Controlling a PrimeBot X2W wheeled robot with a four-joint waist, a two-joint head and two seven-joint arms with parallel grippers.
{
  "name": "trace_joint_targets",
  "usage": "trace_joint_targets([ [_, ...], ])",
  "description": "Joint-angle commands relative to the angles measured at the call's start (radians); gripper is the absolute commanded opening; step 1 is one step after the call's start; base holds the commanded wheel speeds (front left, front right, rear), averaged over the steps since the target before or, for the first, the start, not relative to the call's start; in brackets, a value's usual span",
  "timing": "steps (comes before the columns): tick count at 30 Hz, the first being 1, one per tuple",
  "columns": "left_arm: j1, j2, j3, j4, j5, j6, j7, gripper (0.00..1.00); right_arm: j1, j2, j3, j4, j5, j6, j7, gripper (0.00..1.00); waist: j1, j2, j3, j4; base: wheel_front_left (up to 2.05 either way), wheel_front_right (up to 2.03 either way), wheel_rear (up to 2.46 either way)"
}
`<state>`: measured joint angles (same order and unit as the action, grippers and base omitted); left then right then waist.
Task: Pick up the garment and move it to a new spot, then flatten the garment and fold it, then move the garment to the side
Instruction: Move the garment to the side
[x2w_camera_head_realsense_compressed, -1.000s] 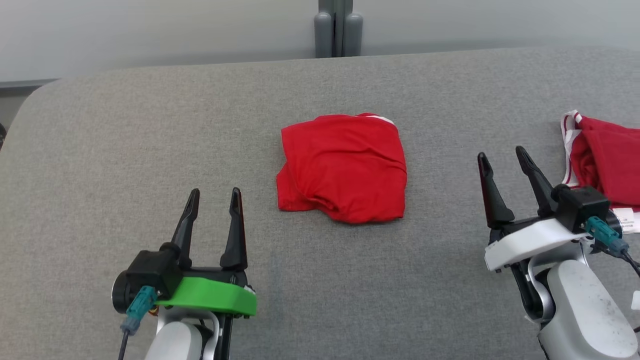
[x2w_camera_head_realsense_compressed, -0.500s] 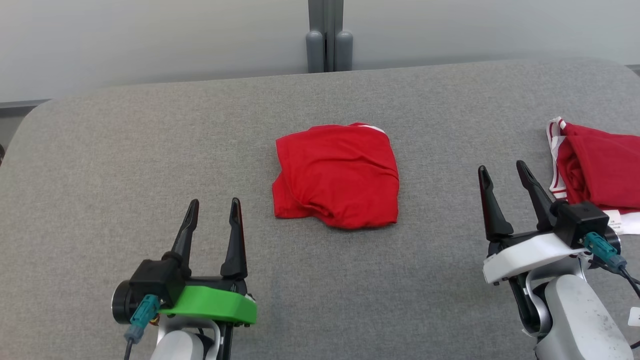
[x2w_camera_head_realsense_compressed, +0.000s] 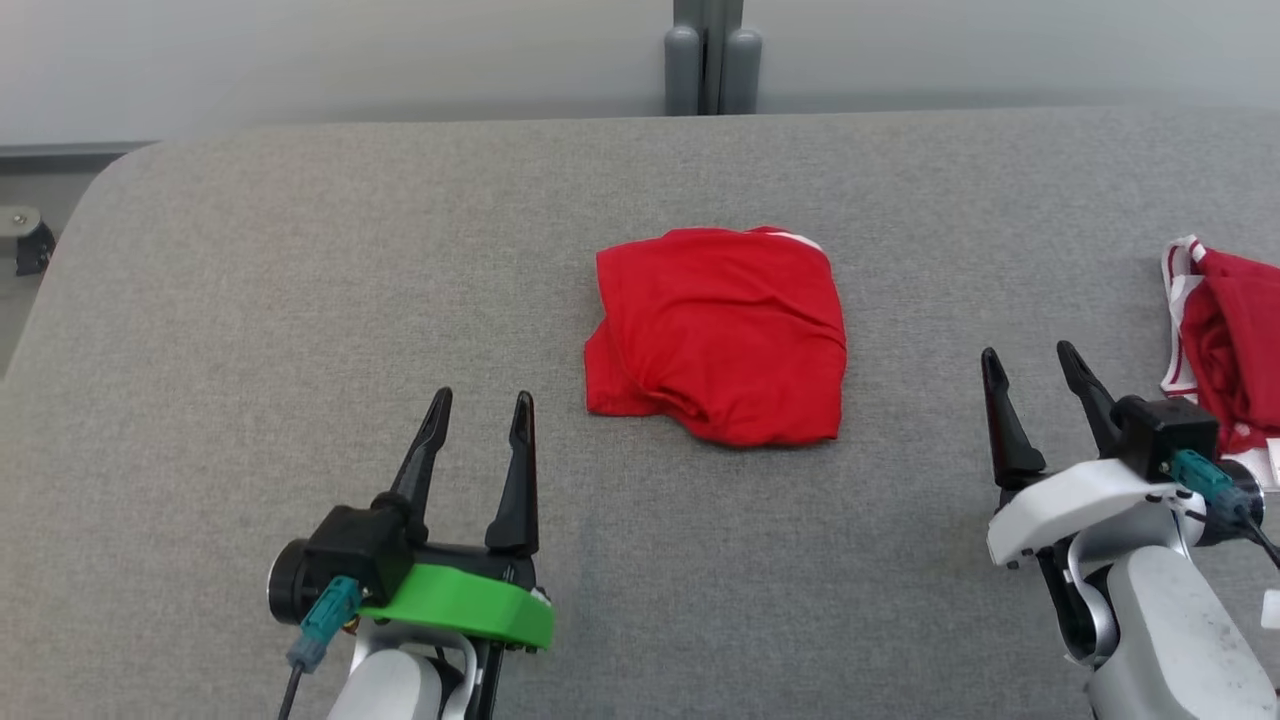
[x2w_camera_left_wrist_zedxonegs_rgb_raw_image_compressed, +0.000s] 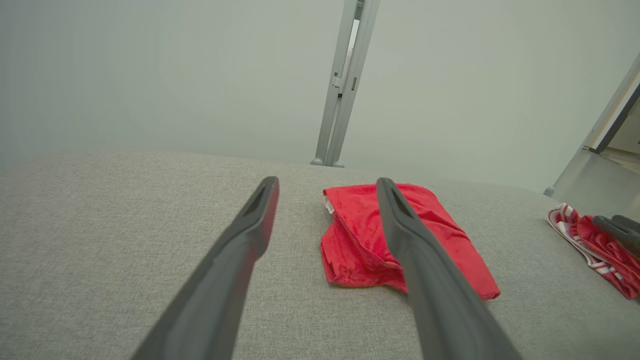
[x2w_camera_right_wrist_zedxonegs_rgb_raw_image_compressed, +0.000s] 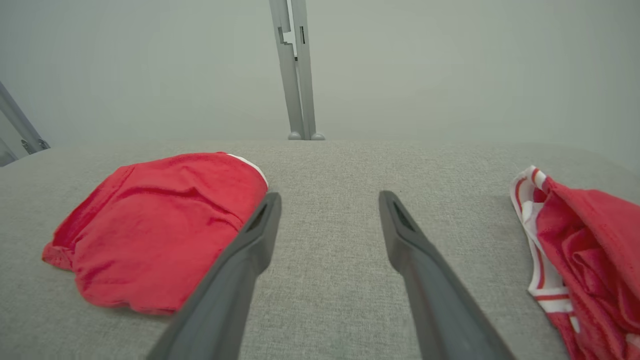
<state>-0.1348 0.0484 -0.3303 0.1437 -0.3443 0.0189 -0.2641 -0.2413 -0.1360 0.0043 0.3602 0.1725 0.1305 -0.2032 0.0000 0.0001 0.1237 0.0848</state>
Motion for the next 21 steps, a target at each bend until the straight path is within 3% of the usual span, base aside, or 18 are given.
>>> trace_joint_targets([
  [1, -0.024, 0.005, -0.007, 0.001, -0.009, 0.008, 0.001, 1.00, -0.031, 0.002, 0.004, 0.010, -0.003, 0.000, 0.014, 1.00, 0.0000, -0.0001, 0.050, 0.047, 0.00, 0.00, 0.00],
  [10, -0.074, 0.004, -0.068, -0.009, -0.041, 0.027, 0.001, 1.00, -0.161, -0.037, 0.060, 0.114, 0.064, 0.000, 0.129, 1.00, 0.0000, -0.0001, 0.135, 0.148, 0.00, 0.00, 0.00],
  [21, -0.093, 0.004, -0.109, -0.023, -0.069, 0.048, 0.001, 1.00, -0.281, -0.052, 0.081, 0.311, 0.194, 0.000, 0.212, 1.00, 0.0000, -0.0001, 0.149, 0.230, 0.00, 0.00, 0.00],
])
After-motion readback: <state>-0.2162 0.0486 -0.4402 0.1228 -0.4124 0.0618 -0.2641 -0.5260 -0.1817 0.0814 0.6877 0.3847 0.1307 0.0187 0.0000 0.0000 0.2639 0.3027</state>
